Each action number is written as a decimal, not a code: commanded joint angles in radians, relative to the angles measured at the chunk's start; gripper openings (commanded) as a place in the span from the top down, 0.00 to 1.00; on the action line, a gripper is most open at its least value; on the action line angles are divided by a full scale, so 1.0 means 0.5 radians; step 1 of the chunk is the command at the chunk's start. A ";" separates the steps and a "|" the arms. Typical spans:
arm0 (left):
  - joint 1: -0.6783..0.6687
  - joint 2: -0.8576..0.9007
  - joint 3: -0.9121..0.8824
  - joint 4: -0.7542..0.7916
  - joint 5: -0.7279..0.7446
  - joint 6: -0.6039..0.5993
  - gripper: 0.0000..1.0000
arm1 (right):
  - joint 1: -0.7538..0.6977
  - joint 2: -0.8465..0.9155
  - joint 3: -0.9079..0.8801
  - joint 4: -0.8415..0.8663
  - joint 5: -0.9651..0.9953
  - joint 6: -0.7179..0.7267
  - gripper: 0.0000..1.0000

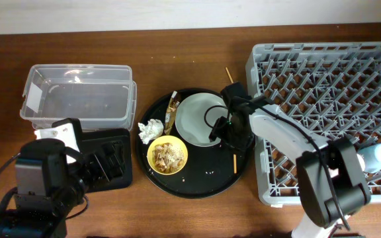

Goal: Sort waste into correct bins and load items into the dishwasher rack
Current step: 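Grasp the white plate edge with the right gripper and lift, then set the white plate upright in the rack slots, release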

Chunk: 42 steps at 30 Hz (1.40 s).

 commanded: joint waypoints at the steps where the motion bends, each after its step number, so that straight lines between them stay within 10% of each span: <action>1: 0.007 -0.004 0.023 0.003 -0.036 0.024 0.00 | 0.013 0.124 0.002 0.098 -0.043 0.160 0.48; 10: 0.007 -0.004 0.023 0.003 -0.036 0.024 0.00 | 0.007 0.011 0.004 0.089 0.044 0.110 0.96; 17: 0.007 -0.004 0.023 0.003 -0.036 0.024 0.00 | -0.032 -0.834 0.056 -0.108 0.621 -0.286 0.96; 22: 0.007 -0.004 0.023 0.003 -0.036 0.024 0.00 | -0.705 -1.513 0.064 -0.130 1.214 -1.007 0.96; 28: 0.007 -0.004 0.023 0.003 -0.036 0.024 0.00 | -1.361 -1.183 0.063 0.121 1.397 -1.527 0.96; 36: 0.007 -0.004 0.023 0.002 -0.036 0.024 0.00 | -1.403 -0.888 0.064 0.827 1.489 -2.232 0.96; 42: 0.007 -0.004 0.023 0.000 -0.036 0.024 0.00 | -1.397 -0.729 0.062 0.709 1.640 -2.245 0.96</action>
